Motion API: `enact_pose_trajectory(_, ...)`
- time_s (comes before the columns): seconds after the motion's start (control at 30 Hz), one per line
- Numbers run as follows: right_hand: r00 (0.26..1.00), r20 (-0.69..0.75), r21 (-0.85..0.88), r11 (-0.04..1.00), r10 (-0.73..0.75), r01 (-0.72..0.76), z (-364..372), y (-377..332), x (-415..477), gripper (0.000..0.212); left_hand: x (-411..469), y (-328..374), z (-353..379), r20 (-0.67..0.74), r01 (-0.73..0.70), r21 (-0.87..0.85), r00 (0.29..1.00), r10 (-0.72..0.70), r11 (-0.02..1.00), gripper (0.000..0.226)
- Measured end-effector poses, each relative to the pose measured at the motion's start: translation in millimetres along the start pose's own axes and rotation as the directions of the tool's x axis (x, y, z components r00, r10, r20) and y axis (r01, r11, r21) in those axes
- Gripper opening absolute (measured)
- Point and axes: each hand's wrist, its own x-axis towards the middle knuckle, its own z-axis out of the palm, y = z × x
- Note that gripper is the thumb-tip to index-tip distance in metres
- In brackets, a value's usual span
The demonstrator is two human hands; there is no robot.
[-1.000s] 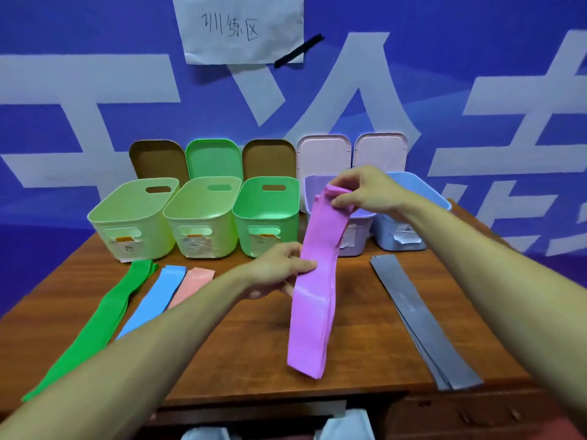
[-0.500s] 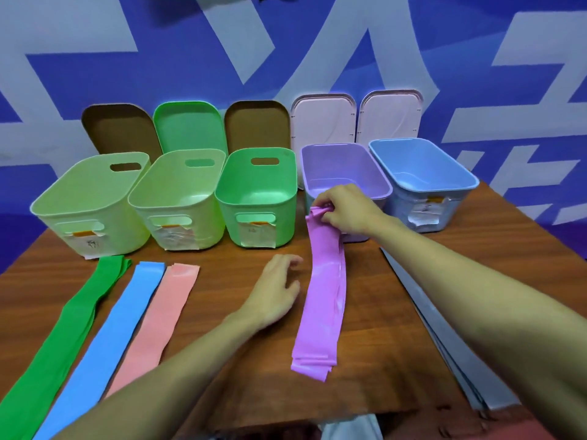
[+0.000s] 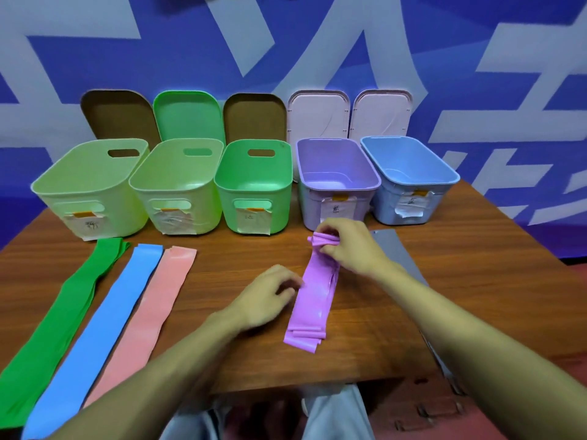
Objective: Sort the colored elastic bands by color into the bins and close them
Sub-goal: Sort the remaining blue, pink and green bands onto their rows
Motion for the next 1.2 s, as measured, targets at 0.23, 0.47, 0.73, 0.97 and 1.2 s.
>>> enact_pose_trajectory(0.23,0.980,0.103,-0.054,0.982,-0.173,0.179,17.0,-18.0,-47.3,0.031,-21.2,4.9,-9.8,0.020,0.246,-0.541,0.960,-0.280,0.804,0.022)
enact_pose_trajectory(0.47,0.975,0.173,0.001,0.990,-0.140,0.142,37.2,-16.5,-78.3,0.033,-35.7,6.0,-3.4,0.026,0.180,-0.475,0.981,-0.190,0.861,0.029)
enact_pose_trajectory(0.73,0.957,0.275,0.007,0.996,-0.087,0.089,37.1,-16.2,-87.2,0.025,-29.5,6.6,3.2,0.182,0.317,-0.404,0.947,-0.264,0.858,0.031)
enact_pose_trajectory(0.97,0.949,0.311,0.143,0.986,0.042,-0.091,23.1,-16.4,-71.7,0.020,1.2,13.1,11.7,0.087,0.393,-0.191,0.920,-0.383,0.900,0.019)
enact_pose_trajectory(1.2,0.966,0.186,-0.113,0.981,0.178,-0.159,5.7,4.4,-25.0,0.037,21.6,15.4,5.9,0.040,0.435,-0.052,0.900,-0.434,0.899,0.031)
